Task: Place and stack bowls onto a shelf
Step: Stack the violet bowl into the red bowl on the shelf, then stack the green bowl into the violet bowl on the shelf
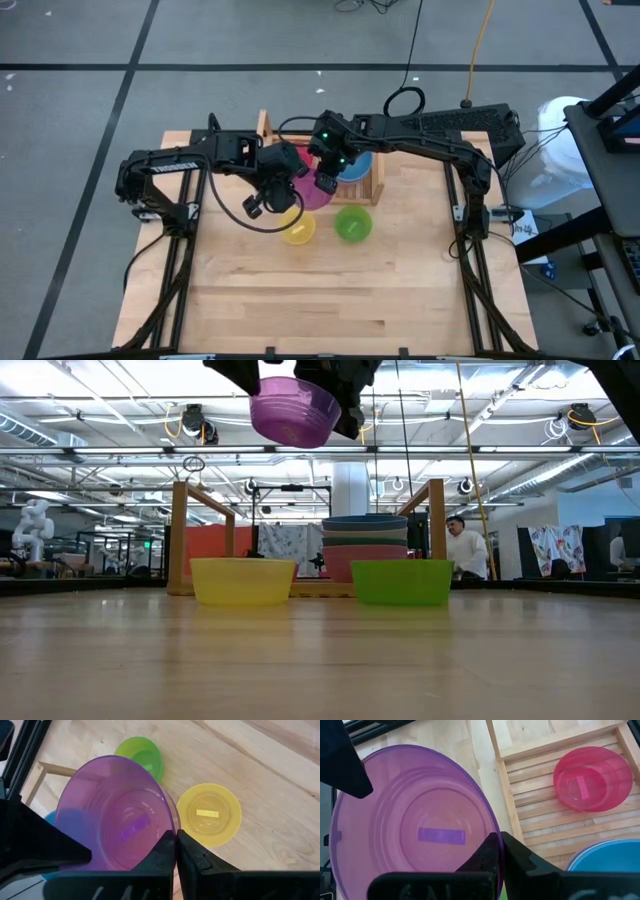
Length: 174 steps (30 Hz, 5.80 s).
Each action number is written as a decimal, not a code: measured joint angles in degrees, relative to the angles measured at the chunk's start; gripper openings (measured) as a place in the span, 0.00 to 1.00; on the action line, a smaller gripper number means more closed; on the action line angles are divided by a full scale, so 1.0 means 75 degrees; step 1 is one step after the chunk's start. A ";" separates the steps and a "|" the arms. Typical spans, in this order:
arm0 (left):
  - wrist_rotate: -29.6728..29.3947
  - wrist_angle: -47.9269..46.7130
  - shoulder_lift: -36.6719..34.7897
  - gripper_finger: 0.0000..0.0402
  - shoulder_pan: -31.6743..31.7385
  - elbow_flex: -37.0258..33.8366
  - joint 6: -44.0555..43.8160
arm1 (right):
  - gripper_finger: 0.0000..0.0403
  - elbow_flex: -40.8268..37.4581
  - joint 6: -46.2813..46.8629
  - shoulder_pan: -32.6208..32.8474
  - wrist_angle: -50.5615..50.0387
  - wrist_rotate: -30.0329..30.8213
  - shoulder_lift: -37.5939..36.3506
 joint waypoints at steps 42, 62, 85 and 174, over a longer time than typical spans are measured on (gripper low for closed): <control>-0.0901 -0.0432 -0.0026 0.01 0.0374 0.0020 -0.0602 | 0.32 -0.0009 -0.2970 -0.0013 0.1100 0.1238 -0.0395; 0.0020 0.0261 -0.0029 0.00 0.2296 -0.0070 -0.2299 | 0.32 -0.0009 -0.3465 -0.0064 0.0574 0.3430 -0.2626; 0.0405 0.4608 -0.0017 0.00 0.3235 -0.3208 -0.5504 | 0.32 -0.0006 -0.3990 -0.0645 -0.0409 0.3660 -0.3422; -0.0332 0.6717 -0.0102 0.05 0.2938 -0.5334 -0.7393 | 0.32 -0.0006 -0.4544 -0.0720 -0.0729 0.3625 -0.3421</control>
